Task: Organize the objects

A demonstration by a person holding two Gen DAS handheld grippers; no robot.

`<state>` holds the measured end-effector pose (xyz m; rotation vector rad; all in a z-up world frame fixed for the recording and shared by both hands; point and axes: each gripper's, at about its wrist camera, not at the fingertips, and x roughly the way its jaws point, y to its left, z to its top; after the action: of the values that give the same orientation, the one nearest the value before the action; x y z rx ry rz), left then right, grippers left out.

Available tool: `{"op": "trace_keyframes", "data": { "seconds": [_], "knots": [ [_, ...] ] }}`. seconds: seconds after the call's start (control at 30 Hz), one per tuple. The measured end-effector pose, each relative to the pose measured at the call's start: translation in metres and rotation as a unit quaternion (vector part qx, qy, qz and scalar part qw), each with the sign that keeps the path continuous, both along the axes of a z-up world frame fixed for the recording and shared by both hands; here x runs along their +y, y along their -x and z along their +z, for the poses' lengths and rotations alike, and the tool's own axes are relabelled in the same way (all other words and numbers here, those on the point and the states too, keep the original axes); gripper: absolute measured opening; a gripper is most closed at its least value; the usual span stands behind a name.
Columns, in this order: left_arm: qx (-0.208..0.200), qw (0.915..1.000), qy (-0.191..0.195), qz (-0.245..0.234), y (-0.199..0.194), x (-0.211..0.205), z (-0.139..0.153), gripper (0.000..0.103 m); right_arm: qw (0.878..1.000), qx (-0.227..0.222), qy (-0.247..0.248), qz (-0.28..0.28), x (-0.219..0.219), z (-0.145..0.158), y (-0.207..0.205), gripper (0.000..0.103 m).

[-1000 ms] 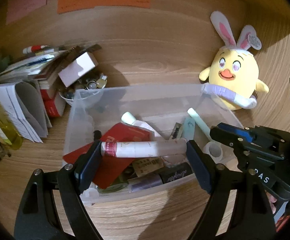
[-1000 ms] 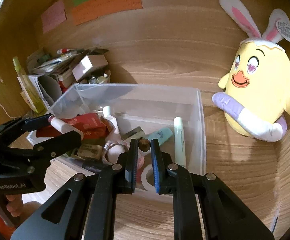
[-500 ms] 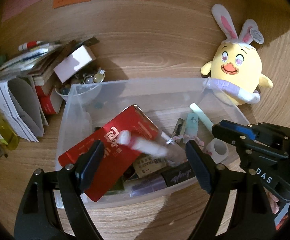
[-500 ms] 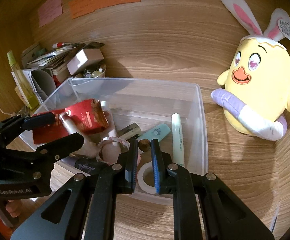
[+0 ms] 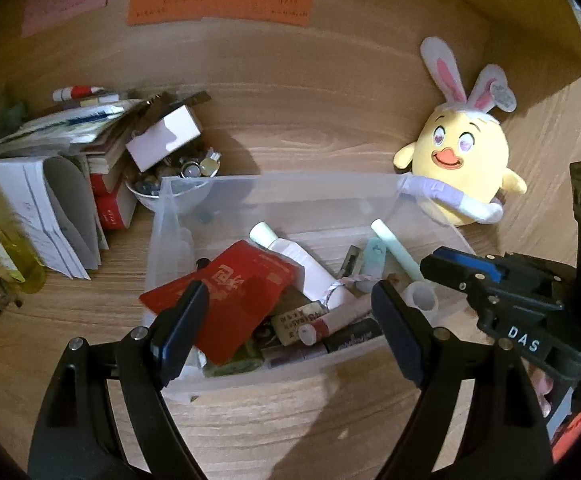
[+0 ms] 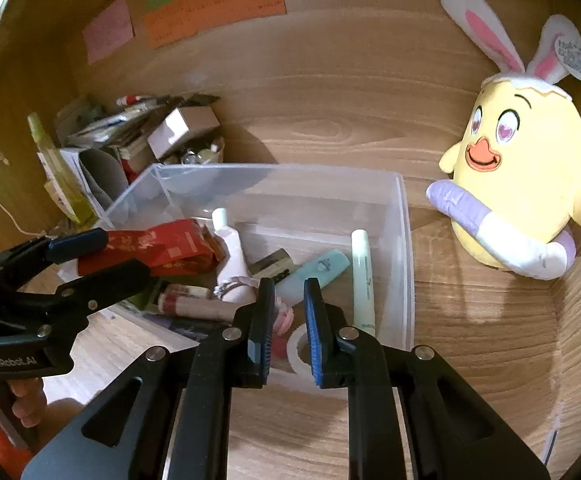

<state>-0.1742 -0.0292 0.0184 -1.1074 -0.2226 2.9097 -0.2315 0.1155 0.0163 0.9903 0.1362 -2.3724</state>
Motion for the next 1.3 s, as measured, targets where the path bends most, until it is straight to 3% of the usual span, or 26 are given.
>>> {"op": "trace_keyframes", "data": {
  "seconds": [0.33, 0.6, 0.8, 1.3],
  "knots": [
    [0.025, 0.9994, 0.022, -0.006, -0.031, 0.001, 0.013, 0.085, 0.999, 0.026, 0.014, 0.012, 0.008, 0.019, -0.026, 0.031],
    [0.057, 0.9971, 0.050, -0.007, -0.061, 0.006, 0.024, 0.095, 0.998, 0.062, 0.032, 0.004, 0.027, 0.032, -0.053, 0.065],
    [0.070, 0.9955, 0.064, -0.008, -0.080, 0.014, 0.026, 0.099, 0.996, 0.078, 0.040, 0.011, 0.041, 0.035, -0.073, 0.083],
    [0.066, 0.9967, 0.047, -0.009, -0.100, 0.022, 0.004, 0.100, 0.997, 0.064, 0.047, 0.009, 0.054, 0.013, -0.100, 0.084]
  ]
}}
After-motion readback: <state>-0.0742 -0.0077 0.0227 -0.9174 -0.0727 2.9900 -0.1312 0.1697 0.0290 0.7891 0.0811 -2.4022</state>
